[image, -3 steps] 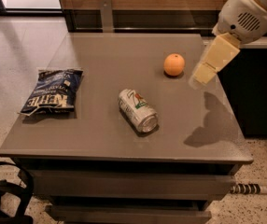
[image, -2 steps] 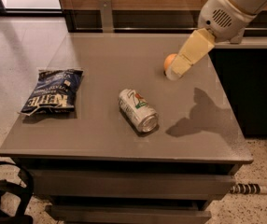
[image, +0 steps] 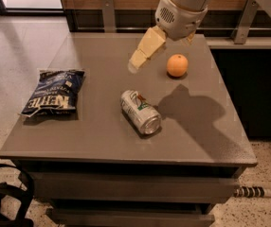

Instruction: Pick 7up can

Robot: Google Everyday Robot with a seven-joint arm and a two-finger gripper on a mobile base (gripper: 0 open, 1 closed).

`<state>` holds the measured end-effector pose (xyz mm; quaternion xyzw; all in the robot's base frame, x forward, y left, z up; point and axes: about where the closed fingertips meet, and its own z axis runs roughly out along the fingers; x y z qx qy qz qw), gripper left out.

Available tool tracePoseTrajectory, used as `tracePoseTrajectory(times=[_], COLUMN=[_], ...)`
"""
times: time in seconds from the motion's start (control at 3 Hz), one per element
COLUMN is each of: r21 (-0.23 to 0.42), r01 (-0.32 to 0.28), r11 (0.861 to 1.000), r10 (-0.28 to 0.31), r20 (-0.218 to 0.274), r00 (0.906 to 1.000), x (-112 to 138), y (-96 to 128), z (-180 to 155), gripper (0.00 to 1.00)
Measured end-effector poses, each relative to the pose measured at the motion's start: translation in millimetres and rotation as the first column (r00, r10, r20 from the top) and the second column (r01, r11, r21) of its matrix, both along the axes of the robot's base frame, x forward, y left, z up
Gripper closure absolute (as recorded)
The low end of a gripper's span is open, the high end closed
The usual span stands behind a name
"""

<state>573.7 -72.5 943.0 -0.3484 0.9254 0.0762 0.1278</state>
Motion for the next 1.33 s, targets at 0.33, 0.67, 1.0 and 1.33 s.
tracePoseTrajectory(times=[0.33, 0.67, 1.0, 1.33], r21=[0.009, -0.036, -0.103, -0.186], r01=[0.026, 0.023, 0.029, 0.051], r11=[1.0, 0.999, 0.994, 0.981], r10=[-0.026, -0.023, -0.032, -0.065], r20=[-0.002, -0.007, -0.026, -0.069], r00=[0.9997, 0.9997, 0.9991, 0.9955], x=[1, -6, -20, -31], y=[4, 16, 20, 12], z=[0, -12, -32, -53], gripper=[0.0, 0.0, 0.0, 0.0])
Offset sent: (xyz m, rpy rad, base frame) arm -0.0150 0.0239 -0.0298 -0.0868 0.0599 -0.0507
